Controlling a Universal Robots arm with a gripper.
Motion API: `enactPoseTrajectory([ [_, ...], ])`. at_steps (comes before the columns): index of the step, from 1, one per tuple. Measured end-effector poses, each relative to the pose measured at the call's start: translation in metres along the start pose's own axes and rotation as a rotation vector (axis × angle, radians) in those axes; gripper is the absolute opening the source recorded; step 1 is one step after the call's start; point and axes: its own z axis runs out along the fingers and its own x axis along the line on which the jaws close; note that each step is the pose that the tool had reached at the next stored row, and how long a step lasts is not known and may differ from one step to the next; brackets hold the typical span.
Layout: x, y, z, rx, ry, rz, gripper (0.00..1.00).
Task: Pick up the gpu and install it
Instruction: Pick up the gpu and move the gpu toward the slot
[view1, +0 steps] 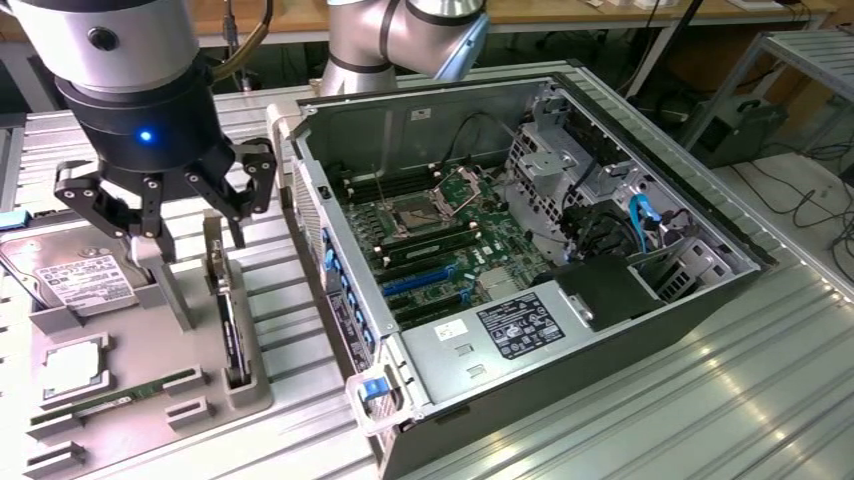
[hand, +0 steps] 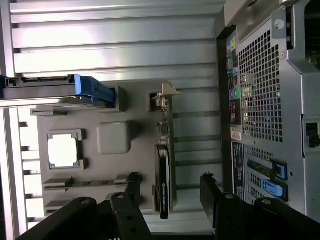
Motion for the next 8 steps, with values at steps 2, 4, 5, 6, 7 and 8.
enactPoseTrajectory([
  [2,0.000,-0.0001,0.0025,0.0000,0.0001,0.000,0.60],
  [4,0.000,-0.0004,0.0064,0.0000,0.0000,0.000,0.60],
  [5,0.000,-0.0006,0.0077,0.0000,0.0000,0.000,0.60],
  [6,0.000,-0.0007,0.0093,0.0000,0.0000,0.000,0.60],
  [7,0.000,-0.0009,0.0110,0.0001,0.0001,0.000,0.60],
  [8,0.000,-0.0010,0.0125,0.0000,0.0000,0.000,0.60],
])
